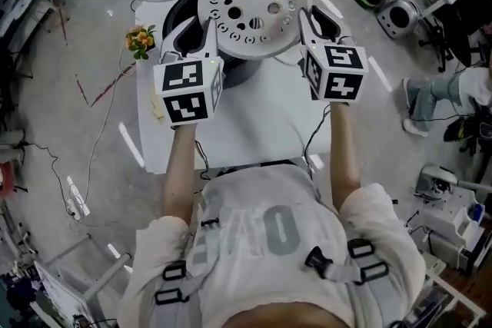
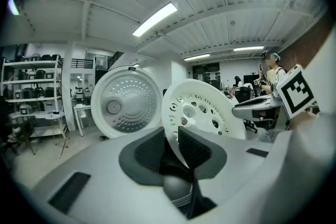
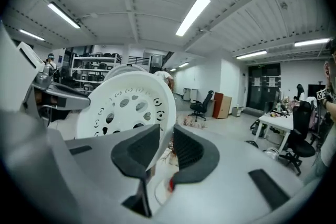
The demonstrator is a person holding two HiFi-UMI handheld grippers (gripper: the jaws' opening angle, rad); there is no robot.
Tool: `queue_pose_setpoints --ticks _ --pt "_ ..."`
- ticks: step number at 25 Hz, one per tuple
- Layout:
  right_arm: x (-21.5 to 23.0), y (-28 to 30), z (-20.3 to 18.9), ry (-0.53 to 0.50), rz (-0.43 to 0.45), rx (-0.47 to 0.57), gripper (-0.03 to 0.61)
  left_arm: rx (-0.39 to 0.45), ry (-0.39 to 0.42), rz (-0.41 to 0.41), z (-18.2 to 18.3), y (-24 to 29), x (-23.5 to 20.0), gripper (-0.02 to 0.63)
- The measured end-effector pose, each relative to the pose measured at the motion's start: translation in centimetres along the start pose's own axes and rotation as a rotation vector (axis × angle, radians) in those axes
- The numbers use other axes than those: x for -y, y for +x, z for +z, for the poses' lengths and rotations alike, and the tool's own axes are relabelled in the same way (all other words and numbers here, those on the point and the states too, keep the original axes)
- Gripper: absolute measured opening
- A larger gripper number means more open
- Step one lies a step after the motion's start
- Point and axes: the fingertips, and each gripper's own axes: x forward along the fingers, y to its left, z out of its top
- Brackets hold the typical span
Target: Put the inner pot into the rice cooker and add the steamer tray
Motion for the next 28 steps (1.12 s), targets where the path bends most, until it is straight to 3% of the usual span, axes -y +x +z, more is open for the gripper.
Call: queue_pose_setpoints --ticks 5,12,20,28 --pt "-4.8 4.1 1.2 -0.039 0.122 -0.023 0.091 -0.055 -0.022 0.098 -1.1 -0.9 -5.5 0.092" --pt "-8.7 6.8 0.3 -0.082 0.235 -0.072 0.094 -0.123 -0.059 0.192 -3.4 -1.9 -9.0 0.092" --pt "-10.3 8.1 -1.3 -0.106 0.294 -0.119 0.094 -0.178 -0.117 0.21 -6.4 -1.7 -10.2 0.094" --pt "-9.8 8.4 -1.9 -0.1 0.279 -0.153 0.097 -0.218 -0.118 0.182 -7.3 0.0 -10.4 0.094"
